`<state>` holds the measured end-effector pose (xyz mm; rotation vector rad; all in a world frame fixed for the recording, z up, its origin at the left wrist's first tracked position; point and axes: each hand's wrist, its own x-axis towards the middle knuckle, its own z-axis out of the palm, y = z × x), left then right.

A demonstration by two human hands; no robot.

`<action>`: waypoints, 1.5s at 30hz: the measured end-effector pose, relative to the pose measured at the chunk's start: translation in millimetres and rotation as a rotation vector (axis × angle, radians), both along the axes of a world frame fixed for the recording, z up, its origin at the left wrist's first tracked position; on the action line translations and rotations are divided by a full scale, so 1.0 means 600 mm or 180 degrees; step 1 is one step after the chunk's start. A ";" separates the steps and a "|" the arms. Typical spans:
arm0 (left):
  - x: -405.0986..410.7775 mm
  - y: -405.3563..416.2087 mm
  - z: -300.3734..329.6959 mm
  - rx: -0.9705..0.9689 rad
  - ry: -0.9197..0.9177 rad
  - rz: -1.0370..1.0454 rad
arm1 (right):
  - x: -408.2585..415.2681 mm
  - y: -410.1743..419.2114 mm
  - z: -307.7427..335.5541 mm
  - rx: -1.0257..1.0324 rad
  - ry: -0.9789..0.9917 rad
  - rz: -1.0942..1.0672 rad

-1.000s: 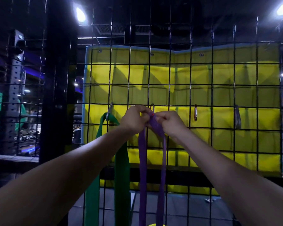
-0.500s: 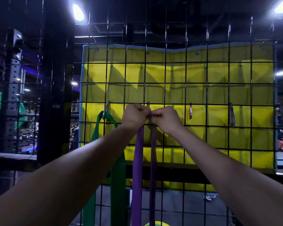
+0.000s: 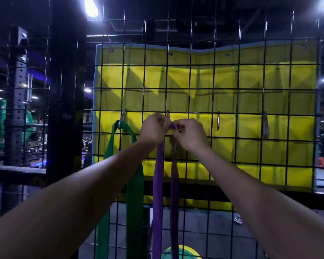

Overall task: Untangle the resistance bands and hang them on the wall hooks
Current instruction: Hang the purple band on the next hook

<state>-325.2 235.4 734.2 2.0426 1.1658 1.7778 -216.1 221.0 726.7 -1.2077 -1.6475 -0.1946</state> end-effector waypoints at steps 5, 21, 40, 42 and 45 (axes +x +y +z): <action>0.011 -0.019 -0.008 0.0242 0.0184 0.0619 | 0.000 -0.012 0.009 -0.0107 -0.0002 -0.0023; 0.019 -0.010 -0.037 0.0201 0.0419 0.0171 | 0.022 -0.010 -0.025 0.0031 0.0318 -0.0151; -0.017 -0.095 -0.372 -0.0180 -0.0096 -0.0149 | 0.007 -0.096 -0.376 -0.0598 0.0363 -0.0457; -0.024 -0.081 -0.419 -0.0476 -0.0039 -0.0169 | 0.003 -0.098 -0.407 -0.0779 0.0418 -0.0499; -0.024 -0.064 -0.472 -0.1176 -0.0159 -0.0552 | -0.005 -0.101 -0.449 -0.0940 0.0611 -0.0634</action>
